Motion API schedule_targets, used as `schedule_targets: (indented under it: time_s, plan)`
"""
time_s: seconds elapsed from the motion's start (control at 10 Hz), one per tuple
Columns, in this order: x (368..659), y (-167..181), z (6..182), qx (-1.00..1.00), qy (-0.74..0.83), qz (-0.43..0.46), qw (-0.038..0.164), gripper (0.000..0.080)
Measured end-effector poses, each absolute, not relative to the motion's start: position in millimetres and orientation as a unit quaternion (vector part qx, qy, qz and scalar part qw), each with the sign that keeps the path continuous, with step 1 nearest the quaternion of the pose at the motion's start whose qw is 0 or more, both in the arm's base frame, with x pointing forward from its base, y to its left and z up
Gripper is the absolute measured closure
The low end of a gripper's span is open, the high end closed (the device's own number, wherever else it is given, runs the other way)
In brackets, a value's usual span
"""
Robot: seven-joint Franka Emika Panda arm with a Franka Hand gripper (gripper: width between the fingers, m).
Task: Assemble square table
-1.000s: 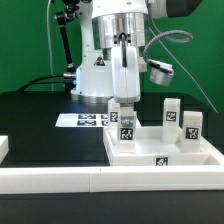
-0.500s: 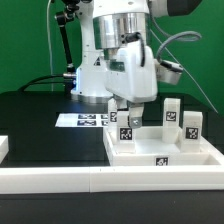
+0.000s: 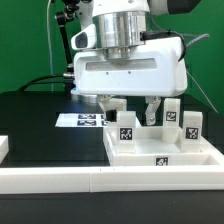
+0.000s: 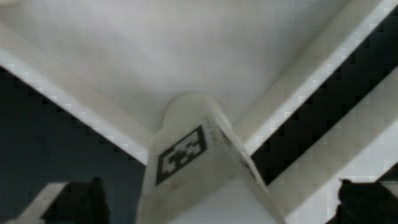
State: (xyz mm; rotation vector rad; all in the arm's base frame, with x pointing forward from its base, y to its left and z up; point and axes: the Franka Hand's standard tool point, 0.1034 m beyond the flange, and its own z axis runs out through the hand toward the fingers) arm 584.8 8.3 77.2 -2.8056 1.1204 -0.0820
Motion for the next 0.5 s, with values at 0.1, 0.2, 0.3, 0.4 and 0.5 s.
schedule_targets:
  time_s: [0.1,0.2,0.3,0.4,0.5]
  plan:
    - [584.9,4.9,76.1,-0.948,0.312,-0.031,0.057,0.0151]
    - [585.1,4.2,76.2,-0.959,0.277,-0.034,0.055,0.0151]
    - [585.0,3.7,76.1,-0.969,0.238,-0.036,0.053,0.0151]
    - [585.1,2.8,76.1,-0.98,0.191,-0.038,0.05,0.0151]
    - [585.1,2.7,76.1,-0.985,0.163,-0.04,0.049,0.0151]
